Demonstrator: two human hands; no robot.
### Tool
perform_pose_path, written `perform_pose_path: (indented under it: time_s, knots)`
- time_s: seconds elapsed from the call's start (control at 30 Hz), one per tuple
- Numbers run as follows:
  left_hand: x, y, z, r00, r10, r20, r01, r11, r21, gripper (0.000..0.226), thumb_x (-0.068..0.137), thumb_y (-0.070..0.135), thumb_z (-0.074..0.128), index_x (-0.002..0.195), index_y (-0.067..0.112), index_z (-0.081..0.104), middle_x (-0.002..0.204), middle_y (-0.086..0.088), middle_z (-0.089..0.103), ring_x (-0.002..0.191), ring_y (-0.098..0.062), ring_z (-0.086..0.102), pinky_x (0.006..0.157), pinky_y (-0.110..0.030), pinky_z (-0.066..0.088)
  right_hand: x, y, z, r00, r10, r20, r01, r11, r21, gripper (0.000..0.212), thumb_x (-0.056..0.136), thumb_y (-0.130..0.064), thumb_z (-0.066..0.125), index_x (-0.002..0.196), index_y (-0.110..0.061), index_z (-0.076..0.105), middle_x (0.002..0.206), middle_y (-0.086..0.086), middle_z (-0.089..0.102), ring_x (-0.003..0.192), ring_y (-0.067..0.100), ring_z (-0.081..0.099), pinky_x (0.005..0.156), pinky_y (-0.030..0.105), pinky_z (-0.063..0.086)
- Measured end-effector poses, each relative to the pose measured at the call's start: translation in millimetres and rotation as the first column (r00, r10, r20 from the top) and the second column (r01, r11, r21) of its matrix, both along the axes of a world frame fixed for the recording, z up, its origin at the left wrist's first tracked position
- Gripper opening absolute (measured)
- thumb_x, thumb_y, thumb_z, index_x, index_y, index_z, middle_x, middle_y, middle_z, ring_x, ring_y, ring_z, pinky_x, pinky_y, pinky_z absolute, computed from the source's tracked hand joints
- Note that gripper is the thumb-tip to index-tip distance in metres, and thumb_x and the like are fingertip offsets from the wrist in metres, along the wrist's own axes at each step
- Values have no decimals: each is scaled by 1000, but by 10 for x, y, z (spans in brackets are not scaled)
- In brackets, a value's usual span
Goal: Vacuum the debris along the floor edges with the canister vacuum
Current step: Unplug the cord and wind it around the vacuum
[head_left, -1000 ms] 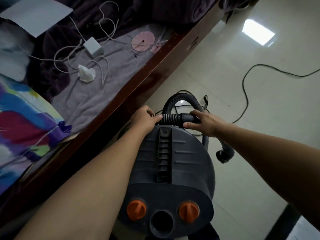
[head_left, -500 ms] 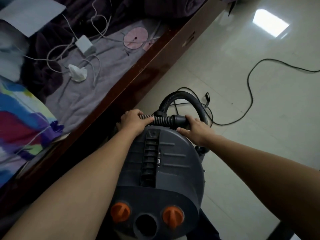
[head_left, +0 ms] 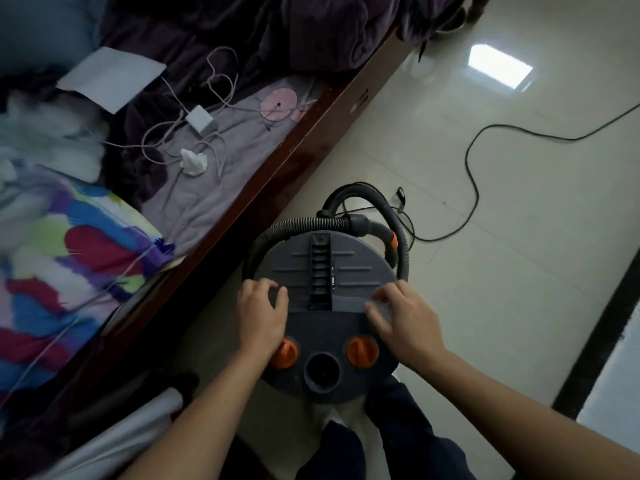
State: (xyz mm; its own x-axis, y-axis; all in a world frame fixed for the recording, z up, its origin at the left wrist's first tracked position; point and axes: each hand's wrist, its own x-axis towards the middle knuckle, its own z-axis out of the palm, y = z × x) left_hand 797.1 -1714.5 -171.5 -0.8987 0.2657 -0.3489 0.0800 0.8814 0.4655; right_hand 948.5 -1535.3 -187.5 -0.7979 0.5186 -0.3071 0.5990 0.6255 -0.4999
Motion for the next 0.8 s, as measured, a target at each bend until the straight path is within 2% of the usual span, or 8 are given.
perform_pose_path:
  time_s: [0.1, 0.17, 0.27, 0.33, 0.5, 0.57, 0.7, 0.8]
  knots:
    - [336, -312, 99, 998, -37, -55, 38, 999, 14, 26, 91, 33, 61, 74, 15, 53, 83, -1, 48, 84, -24, 51, 69, -32, 35, 207, -299, 23, 996, -47, 79, 50, 998, -34, 41, 93, -50, 55, 128, -27, 57, 120, -4, 55, 113, 18, 49, 84, 30, 43]
    - [488, -482, 90, 994, -93, -53, 91, 995, -50, 32, 91, 41, 58, 70, 18, 48, 78, 1, 48, 81, -22, 51, 66, -31, 33, 288, -431, 8, 991, -105, 83, 110, 992, -63, 46, 96, -43, 53, 140, -28, 49, 130, -2, 53, 120, 20, 46, 92, 33, 43]
    - [636, -647, 21, 984, -176, 14, 175, 963, -203, 37, 93, 52, 47, 75, 20, 48, 81, 2, 54, 81, -22, 57, 64, -33, 38, 319, -503, -14, 982, -177, 66, 182, 979, -88, 44, 99, -34, 51, 143, -33, 46, 134, -2, 52, 121, 21, 47, 91, 35, 44]
    - [676, -686, -11, 978, -202, 55, 209, 947, -244, 39, 96, 55, 40, 84, 19, 51, 85, 0, 61, 82, -24, 61, 65, -34, 43, 314, -500, -19, 980, -184, 77, 191, 977, -92, 43, 99, -32, 51, 142, -35, 47, 134, -1, 53, 120, 22, 49, 91, 37, 46]
    - [629, -633, -70, 950, -306, 65, 309, 888, -340, 41, 100, 49, 28, 103, 18, 55, 94, -8, 67, 88, -30, 62, 66, -34, 37, 316, -464, -15, 975, -170, 144, 183, 979, -85, 42, 100, -38, 48, 142, -39, 45, 132, -2, 56, 119, 23, 53, 89, 35, 44]
    - [624, -601, -95, 950, -299, 88, 310, 886, -345, 42, 100, 47, 27, 105, 18, 57, 98, -10, 67, 91, -31, 62, 67, -35, 36, 312, -469, -14, 972, -176, 156, 190, 979, -78, 42, 101, -38, 47, 143, -40, 44, 132, -1, 56, 119, 23, 53, 89, 34, 43]
    - [633, -580, -134, 976, -172, 134, 207, 926, -316, 46, 100, 42, 28, 104, 13, 64, 103, -13, 66, 93, -32, 60, 70, -35, 37, 298, -497, -20, 968, -188, 165, 200, 978, -60, 42, 101, -36, 46, 143, -40, 43, 134, 0, 55, 120, 25, 53, 91, 36, 44]
    - [633, -561, -135, 976, -184, 118, 214, 913, -347, 47, 100, 42, 26, 103, 13, 63, 101, -12, 66, 92, -31, 61, 70, -35, 38, 294, -487, -57, 966, -192, 173, 205, 977, -59, 42, 101, -37, 45, 143, -40, 42, 134, 1, 55, 119, 25, 53, 87, 35, 44]
